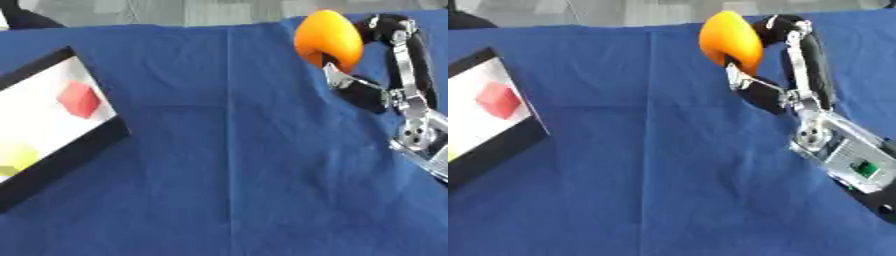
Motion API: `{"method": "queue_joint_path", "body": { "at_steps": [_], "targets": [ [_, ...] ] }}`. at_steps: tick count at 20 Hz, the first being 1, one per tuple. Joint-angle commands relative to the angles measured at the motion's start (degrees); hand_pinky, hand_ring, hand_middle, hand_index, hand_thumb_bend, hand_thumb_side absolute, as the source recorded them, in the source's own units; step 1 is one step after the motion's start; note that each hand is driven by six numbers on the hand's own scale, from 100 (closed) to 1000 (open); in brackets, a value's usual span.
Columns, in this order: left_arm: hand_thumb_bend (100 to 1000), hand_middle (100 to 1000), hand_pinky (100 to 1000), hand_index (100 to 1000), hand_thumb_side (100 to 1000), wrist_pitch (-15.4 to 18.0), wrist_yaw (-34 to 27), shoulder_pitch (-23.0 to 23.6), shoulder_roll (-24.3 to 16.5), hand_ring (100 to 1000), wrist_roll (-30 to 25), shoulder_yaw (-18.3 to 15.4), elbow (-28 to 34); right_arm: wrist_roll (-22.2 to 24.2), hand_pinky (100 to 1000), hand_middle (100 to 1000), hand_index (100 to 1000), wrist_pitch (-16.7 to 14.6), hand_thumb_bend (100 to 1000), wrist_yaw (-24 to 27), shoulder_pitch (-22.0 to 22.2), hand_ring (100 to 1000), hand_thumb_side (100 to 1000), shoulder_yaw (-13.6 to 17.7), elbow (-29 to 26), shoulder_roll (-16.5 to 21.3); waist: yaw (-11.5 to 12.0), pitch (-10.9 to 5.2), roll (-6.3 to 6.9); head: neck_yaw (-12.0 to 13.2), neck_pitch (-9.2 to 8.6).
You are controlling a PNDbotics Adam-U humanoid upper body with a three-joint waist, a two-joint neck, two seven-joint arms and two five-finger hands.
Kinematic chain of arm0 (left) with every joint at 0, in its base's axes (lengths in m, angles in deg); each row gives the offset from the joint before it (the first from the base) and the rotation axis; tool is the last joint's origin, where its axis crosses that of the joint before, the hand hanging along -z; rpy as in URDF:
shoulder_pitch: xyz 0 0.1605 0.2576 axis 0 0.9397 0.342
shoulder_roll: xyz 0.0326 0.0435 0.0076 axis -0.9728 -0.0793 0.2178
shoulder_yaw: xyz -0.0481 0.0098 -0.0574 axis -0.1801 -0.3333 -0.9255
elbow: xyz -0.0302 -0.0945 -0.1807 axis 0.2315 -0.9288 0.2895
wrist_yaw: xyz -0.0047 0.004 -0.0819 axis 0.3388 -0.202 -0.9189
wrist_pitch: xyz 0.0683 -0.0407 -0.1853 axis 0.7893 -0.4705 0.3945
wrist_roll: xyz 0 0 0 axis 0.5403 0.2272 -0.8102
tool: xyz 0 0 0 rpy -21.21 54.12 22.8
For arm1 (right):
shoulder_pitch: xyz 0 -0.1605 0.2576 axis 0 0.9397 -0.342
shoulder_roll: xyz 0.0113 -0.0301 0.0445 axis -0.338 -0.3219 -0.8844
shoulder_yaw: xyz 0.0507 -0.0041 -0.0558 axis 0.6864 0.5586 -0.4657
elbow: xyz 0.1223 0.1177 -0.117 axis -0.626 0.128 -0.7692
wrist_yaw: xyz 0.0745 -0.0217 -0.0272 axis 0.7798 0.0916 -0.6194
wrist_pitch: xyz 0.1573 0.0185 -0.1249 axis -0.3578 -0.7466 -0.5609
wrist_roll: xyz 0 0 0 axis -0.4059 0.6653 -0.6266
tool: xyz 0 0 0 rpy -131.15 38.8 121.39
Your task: Pick up the objects with one hand, pass them to the other hand, and then place them into the box on the other side of the table.
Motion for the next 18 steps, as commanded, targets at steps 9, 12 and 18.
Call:
{"method": "queue_joint_path", "body": {
  "at_steps": [9, 12, 18],
  "targets": [
    [100, 794, 866, 860, 251, 3.3, 6.9, -4.5, 3.1, 808, -14.1, 7.6, 0.4, 2.6, 570, 412, 560, -0.1, 174, -2.9, -3.7, 505, 100, -3.3, -0.7, -0.9, 0.4, -2.07, 1.05, 1.2, 0.34],
    [100, 815, 868, 883, 259, 3.8, 8.3, -5.1, 4.1, 816, -17.2, 9.7, 0.4, 3.2, 568, 412, 560, -0.1, 175, -3.1, -4.3, 505, 100, -4.2, -0.7, -1.4, 0.6, -2.07, 1.2, 1.9, 0.34],
    [100, 856, 879, 936, 317, 3.5, 11.4, -6.3, 6.7, 837, -22.3, 13.1, 0.4, 4.1, 565, 412, 561, 0.6, 177, -3.3, -5.6, 504, 100, -5.8, -0.7, -3.0, 1.0, -2.1, 1.47, 3.1, 0.34]
  ]
}}
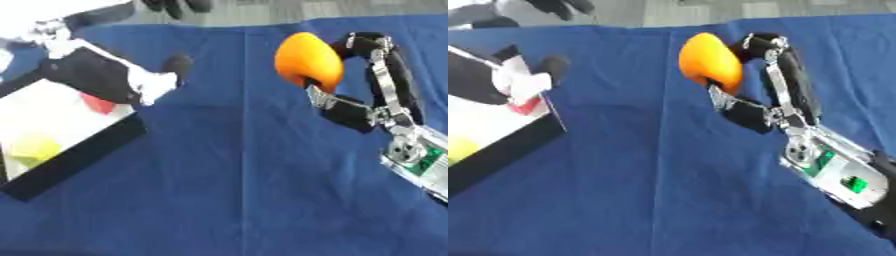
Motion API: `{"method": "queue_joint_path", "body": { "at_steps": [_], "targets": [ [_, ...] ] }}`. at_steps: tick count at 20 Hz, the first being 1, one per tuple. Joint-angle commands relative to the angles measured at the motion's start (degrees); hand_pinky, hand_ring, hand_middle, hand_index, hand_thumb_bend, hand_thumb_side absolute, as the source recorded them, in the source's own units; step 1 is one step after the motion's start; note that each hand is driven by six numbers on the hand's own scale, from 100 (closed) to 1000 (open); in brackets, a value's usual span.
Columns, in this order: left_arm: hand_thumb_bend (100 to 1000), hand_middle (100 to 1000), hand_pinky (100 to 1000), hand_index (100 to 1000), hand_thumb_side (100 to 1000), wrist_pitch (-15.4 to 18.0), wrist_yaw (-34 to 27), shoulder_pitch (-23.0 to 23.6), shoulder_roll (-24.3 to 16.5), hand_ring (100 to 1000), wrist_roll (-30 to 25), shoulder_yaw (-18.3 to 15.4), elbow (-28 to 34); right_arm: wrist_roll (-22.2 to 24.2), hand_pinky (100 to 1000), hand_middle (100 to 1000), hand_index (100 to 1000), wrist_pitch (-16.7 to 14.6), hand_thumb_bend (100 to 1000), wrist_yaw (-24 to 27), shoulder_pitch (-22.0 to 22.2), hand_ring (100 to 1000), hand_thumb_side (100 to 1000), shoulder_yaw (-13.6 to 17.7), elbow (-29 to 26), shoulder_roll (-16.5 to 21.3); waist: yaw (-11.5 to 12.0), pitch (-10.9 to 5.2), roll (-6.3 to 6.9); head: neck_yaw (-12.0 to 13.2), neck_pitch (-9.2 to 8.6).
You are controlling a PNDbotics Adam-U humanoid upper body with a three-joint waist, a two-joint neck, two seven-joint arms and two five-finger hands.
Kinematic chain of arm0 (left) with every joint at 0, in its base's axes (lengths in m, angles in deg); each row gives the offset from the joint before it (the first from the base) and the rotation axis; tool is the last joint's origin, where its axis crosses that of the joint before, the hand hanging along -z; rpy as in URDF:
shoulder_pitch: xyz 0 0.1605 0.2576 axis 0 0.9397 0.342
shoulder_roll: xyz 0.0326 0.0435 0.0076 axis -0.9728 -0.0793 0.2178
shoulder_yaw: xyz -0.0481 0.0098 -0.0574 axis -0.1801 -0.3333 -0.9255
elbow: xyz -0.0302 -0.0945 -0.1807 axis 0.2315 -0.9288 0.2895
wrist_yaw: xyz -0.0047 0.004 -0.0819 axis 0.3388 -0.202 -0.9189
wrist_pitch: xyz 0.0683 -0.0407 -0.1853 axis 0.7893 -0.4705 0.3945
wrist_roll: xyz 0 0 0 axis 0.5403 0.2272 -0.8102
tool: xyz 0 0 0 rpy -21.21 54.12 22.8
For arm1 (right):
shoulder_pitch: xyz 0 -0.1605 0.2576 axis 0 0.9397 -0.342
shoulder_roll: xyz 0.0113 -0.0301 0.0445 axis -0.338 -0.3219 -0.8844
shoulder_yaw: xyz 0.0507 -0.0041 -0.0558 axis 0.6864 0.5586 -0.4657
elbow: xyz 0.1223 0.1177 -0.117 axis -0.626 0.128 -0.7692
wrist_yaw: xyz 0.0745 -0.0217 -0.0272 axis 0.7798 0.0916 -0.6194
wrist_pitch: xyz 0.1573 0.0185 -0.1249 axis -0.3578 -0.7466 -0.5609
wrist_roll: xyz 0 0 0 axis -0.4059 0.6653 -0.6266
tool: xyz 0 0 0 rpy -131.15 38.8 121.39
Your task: Pick up the objects with one hand, pass them to the other hand, and then place them into the box on the other side of the table.
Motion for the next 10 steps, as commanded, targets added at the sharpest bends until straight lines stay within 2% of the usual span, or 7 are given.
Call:
{"method": "queue_joint_path", "body": {
  "at_steps": [1, 10],
  "targets": [
    [100, 865, 887, 934, 291, -0.3, 2.4, -1.5, 0.7, 845, -1.8, 0.8, 0.4, 0.6, 564, 412, 561, 0.2, 177, -0.6, -1.3, 504, 100, -0.4, -0.7, -0.1, 0.3, -2.05, 0.58, 0.6, 0.33],
    [100, 852, 882, 945, 275, -0.4, 10.6, -1.5, 4.5, 851, -1.9, 3.6, 0.4, 2.0, 561, 411, 563, 0.0, 181, -1.0, -2.6, 502, 100, -2.3, -0.7, -2.5, 0.1, -1.94, 0.56, 1.6, 0.33]
  ]
}}
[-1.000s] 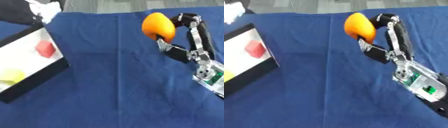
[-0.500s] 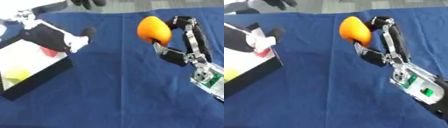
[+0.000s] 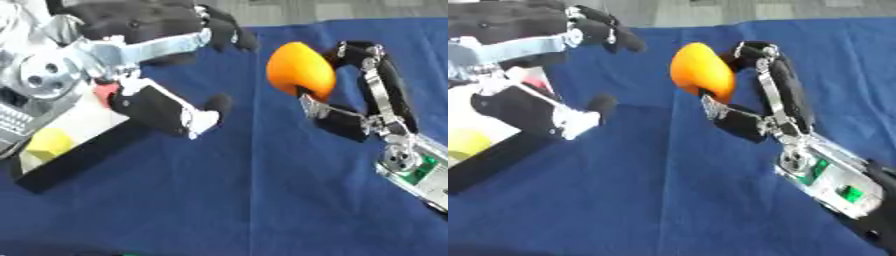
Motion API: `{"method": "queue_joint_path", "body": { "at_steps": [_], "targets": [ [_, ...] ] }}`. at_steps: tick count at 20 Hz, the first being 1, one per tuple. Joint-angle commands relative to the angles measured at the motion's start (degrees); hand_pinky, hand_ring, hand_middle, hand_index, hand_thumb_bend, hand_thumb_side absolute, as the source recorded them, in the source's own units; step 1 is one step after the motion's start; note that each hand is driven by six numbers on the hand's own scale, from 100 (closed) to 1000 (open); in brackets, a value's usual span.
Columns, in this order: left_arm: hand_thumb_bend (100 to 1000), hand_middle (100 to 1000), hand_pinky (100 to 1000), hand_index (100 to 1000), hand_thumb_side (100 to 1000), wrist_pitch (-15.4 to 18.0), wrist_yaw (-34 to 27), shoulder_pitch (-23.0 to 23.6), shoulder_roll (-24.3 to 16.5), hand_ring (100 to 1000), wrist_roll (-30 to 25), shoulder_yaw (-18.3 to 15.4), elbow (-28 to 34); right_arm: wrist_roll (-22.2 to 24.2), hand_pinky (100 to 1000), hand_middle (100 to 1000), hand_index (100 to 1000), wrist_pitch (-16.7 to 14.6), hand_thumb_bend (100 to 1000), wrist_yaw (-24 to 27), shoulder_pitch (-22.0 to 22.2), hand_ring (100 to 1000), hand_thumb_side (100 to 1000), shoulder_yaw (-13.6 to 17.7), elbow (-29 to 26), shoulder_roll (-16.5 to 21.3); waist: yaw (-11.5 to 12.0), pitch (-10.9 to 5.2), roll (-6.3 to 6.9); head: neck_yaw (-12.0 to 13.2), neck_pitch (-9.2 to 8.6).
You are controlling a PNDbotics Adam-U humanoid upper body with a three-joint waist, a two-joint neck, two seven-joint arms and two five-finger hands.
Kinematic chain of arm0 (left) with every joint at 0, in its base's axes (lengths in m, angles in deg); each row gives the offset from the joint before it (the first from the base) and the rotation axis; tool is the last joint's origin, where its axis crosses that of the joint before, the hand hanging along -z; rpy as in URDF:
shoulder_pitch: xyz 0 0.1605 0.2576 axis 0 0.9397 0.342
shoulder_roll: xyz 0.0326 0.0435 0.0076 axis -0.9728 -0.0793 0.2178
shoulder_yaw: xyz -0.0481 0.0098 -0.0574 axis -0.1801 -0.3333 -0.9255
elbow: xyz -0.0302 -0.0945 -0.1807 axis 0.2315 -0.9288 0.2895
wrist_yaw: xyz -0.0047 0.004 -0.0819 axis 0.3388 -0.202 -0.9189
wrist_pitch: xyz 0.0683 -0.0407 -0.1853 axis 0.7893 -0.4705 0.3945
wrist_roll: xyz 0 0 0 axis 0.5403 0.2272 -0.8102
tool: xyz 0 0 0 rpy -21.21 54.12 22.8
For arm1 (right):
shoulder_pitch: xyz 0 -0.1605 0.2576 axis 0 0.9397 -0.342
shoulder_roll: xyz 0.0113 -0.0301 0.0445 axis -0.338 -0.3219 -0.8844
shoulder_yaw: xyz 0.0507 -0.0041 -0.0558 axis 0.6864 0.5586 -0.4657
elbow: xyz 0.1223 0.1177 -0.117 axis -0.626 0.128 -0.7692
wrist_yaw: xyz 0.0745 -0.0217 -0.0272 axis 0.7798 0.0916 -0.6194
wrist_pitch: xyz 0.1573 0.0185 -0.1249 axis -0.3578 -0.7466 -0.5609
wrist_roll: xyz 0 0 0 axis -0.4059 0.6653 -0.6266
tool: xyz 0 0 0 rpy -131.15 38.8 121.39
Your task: Pick up the objects with one hand, pass them to the other hand, and then place them into the box on the other side of the table.
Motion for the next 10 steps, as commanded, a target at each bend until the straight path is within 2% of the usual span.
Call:
{"method": "queue_joint_path", "body": {
  "at_steps": [1, 5, 10],
  "targets": [
    [100, 851, 875, 947, 282, 0.5, 3.2, -1.1, 0.3, 851, 0.2, 0.0, 0.4, 0.6, 560, 411, 563, -0.2, 181, -0.4, -1.3, 502, 100, -0.2, -0.7, -0.2, -0.1, -1.91, 0.6, 0.4, 0.33],
    [180, 843, 854, 955, 282, 1.0, 9.4, -0.8, 1.3, 839, 2.4, 0.0, 0.4, 1.2, 558, 411, 563, -0.7, 183, -0.5, -1.8, 502, 100, -1.0, -0.7, -1.1, -0.3, -1.7, 0.65, 0.5, 0.33],
    [159, 828, 844, 937, 269, -0.1, 11.8, -0.8, 1.9, 827, 6.2, 0.6, 0.4, 1.8, 559, 411, 563, -0.5, 184, -1.8, -1.6, 502, 100, -1.9, -0.7, -1.6, -0.5, -1.43, 0.72, 0.5, 0.33]
  ]
}}
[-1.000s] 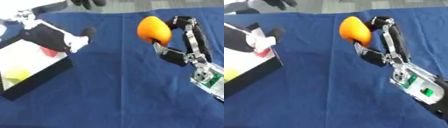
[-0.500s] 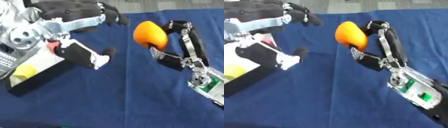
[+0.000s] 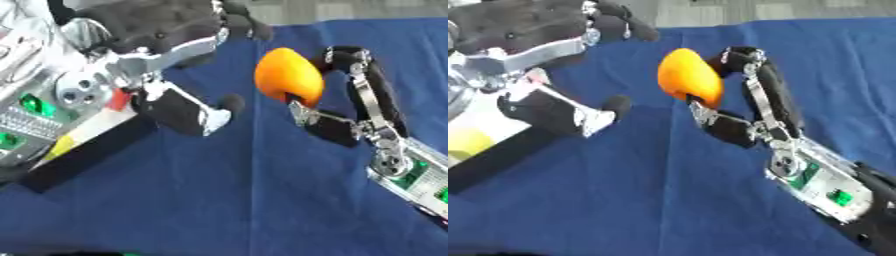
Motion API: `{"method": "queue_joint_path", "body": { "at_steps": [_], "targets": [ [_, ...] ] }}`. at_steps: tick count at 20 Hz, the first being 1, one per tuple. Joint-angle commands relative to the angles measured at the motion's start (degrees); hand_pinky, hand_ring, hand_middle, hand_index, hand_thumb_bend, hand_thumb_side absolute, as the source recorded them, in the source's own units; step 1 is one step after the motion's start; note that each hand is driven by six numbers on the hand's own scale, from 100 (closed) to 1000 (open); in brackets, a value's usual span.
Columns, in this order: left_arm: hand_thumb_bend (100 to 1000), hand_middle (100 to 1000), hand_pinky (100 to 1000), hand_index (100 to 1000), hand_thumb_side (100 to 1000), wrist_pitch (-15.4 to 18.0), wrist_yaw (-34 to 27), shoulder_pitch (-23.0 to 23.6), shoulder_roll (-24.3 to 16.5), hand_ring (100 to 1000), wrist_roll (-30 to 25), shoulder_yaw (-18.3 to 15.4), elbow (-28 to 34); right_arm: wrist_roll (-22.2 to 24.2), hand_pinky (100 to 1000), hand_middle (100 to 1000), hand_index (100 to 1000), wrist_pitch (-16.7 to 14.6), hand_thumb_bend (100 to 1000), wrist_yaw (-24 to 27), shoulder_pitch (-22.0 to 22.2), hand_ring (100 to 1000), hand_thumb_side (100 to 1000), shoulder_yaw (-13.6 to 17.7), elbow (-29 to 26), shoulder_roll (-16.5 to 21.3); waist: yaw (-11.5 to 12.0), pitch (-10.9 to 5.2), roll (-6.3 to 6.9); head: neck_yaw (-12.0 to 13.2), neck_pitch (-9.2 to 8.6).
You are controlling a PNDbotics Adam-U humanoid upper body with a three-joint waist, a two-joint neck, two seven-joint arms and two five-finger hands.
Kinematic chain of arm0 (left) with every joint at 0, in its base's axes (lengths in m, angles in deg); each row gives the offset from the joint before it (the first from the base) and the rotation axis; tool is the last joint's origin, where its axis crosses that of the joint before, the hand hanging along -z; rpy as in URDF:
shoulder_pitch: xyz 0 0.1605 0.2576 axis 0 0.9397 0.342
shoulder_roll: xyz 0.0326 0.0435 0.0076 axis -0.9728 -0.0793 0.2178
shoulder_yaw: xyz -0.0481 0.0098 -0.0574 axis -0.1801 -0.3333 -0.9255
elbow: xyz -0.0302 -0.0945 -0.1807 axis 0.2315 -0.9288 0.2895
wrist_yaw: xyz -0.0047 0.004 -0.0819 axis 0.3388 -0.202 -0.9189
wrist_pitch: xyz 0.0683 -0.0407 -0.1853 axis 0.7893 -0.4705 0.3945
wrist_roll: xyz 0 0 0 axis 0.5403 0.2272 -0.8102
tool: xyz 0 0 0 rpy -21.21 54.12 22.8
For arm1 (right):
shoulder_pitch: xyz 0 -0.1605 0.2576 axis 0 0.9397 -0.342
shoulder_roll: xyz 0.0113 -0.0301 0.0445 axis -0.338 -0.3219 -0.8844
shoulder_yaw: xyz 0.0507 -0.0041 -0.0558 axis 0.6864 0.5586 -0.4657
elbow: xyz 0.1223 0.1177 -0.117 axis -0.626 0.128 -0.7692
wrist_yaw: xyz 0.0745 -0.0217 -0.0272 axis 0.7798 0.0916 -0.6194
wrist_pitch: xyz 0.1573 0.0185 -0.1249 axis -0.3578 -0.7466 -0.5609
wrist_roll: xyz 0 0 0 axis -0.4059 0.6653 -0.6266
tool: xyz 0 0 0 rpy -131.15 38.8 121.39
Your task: Pick up the objects with one hand, pass them to the other hand, and then place them into the box on the other side of the table.
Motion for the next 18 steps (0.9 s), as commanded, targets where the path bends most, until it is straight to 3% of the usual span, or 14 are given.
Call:
{"method": "queue_joint_path", "body": {
  "at_steps": [1, 6, 12, 18],
  "targets": [
    [147, 827, 842, 925, 269, -0.4, 0.9, -0.9, -0.2, 826, 2.0, 0.0, 0.4, 0.4, 559, 411, 563, -0.1, 183, -1.0, -0.7, 502, 100, -0.1, -0.7, 0.4, -0.1, -1.37, 0.67, 0.3, 0.33],
    [162, 848, 842, 969, 275, -0.6, 1.2, -0.9, 0.0, 834, 2.3, 0.4, 0.4, 0.7, 563, 413, 561, -1.1, 163, -2.9, -1.0, 503, 100, -0.9, -0.7, -0.3, -0.2, -1.17, 0.68, 0.6, 0.33],
    [196, 854, 844, 990, 293, -0.7, 2.7, -0.3, 0.7, 839, 0.6, 1.5, 0.4, -2.1, 560, 411, 561, -3.3, 174, -3.2, -1.6, 502, 100, -1.4, -0.7, -1.1, -0.4, -1.04, 0.64, 1.1, 0.33],
    [337, 856, 844, 990, 344, 0.1, 4.5, 0.2, 1.0, 846, -2.3, 2.0, 0.4, -2.9, 564, 411, 559, -5.7, 169, -3.5, -2.1, 503, 100, -1.6, -0.7, -1.5, -0.6, -0.94, 0.69, 1.7, 0.33]
  ]
}}
